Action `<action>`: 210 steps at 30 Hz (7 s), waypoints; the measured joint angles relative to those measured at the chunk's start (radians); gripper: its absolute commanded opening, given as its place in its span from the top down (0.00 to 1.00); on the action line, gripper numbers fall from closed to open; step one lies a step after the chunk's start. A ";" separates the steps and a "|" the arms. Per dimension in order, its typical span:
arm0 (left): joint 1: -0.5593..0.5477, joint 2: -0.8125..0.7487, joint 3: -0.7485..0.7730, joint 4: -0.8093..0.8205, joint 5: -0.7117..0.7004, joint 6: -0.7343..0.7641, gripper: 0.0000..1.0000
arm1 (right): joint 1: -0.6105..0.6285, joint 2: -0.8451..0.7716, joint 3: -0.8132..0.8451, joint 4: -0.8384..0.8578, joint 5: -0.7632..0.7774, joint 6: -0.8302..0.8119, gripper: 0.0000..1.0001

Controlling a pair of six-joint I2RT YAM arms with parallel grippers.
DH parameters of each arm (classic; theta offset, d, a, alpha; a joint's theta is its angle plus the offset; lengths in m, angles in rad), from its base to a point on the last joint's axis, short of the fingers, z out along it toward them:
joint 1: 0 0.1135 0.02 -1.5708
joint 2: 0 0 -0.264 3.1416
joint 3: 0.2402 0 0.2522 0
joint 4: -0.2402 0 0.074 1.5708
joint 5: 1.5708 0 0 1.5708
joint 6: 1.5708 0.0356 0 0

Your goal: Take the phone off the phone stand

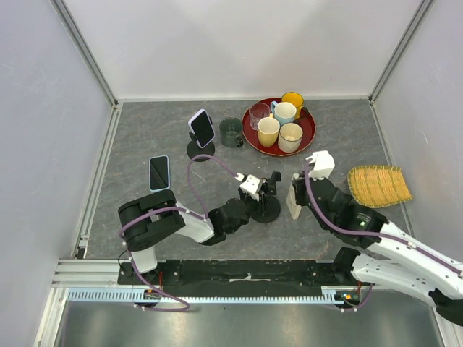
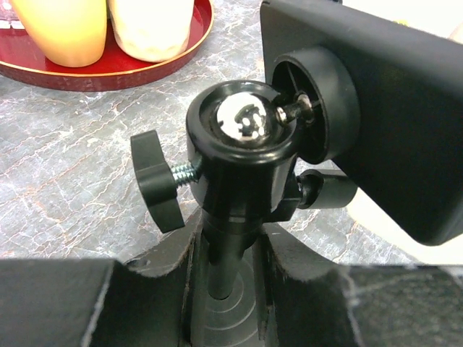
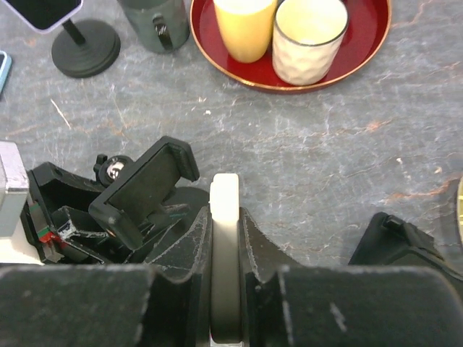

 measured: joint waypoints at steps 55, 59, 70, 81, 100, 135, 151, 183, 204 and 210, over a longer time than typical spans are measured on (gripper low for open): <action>-0.195 -0.770 0.124 -0.764 0.139 0.327 0.18 | -0.001 0.127 0.392 -0.130 0.013 0.047 1.00; -0.200 -0.744 0.168 -0.737 0.153 0.449 0.19 | -0.001 0.164 0.462 -0.119 -0.006 0.047 1.00; -0.203 -0.579 0.228 -0.603 -0.010 0.642 0.20 | -0.001 0.208 0.483 -0.082 -0.057 0.072 1.00; -0.222 -0.450 0.299 -0.500 -0.158 0.718 0.21 | -0.001 0.220 0.483 -0.027 -0.084 0.136 1.00; -0.243 -0.334 0.309 -0.281 -0.487 0.931 0.79 | -0.002 0.201 0.432 0.086 -0.085 0.246 0.89; 0.403 -0.956 0.135 -1.339 -0.031 0.049 0.98 | -0.003 -0.143 0.200 0.190 0.181 0.047 0.02; 1.066 -0.659 0.130 -1.395 0.670 -0.152 0.98 | -0.003 -0.282 -0.091 0.213 0.342 -0.166 0.02; 1.098 -0.138 0.300 -1.259 0.738 -0.177 0.61 | -0.003 -0.357 -0.148 0.291 0.383 -0.211 0.02; 1.098 -0.138 0.359 -1.342 0.655 -0.105 0.26 | -0.003 -0.368 -0.146 0.238 0.381 -0.195 0.02; 1.099 -0.132 0.371 -1.358 0.642 -0.084 0.25 | -0.003 -0.372 -0.137 0.209 0.380 -0.175 0.02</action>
